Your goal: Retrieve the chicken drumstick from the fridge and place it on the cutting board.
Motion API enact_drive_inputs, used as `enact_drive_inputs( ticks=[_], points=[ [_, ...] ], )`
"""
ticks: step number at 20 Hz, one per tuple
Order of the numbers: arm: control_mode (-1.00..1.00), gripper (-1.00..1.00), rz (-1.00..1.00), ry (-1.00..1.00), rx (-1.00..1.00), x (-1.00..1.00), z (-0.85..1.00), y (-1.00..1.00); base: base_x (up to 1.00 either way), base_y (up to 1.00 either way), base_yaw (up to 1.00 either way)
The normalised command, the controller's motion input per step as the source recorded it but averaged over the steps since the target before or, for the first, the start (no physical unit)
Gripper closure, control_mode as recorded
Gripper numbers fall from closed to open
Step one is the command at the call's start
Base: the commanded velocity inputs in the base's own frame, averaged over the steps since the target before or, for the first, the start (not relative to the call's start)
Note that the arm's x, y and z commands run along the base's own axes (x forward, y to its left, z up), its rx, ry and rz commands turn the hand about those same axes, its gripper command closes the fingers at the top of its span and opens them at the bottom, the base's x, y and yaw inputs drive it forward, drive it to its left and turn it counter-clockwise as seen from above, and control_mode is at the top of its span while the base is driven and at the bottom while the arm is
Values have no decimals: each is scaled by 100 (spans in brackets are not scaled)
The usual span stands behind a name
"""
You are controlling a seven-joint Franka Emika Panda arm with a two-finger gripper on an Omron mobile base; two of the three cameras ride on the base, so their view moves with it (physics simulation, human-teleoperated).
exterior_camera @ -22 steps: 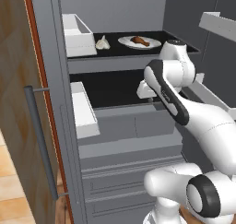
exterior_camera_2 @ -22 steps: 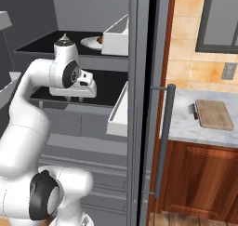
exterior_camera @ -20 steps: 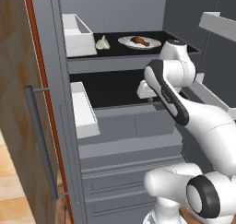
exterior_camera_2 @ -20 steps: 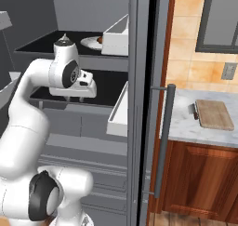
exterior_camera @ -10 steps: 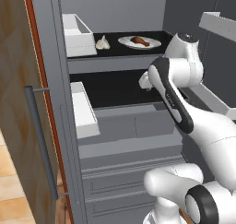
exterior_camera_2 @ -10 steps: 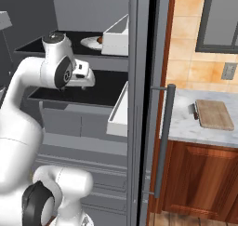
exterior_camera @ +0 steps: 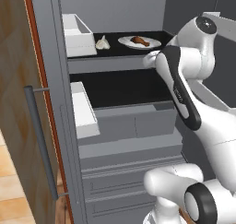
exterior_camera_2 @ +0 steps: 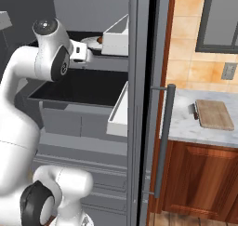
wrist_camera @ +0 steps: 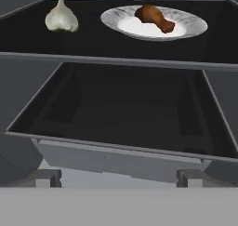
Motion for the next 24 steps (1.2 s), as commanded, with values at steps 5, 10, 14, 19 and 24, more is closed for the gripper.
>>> enact_drive_inputs(
  ticks=[5, 10, 14, 19, 24],
  points=[
    [-100, -100, 0, -17, 3, 45, 44, -10, 0, 0, 0],
    [-100, -100, 0, -14, 0, 50, 8, -22, 0, 0, 0],
    [-100, -100, -4, -13, 0, 52, 0, -23, 0, 0, 0],
    [-100, -100, -1, 0, 0, 62, 0, -4, 0, 0, 0],
    [-100, -100, -1, 0, 0, 68, 11, -5, 0, 0, 0]
  ],
)
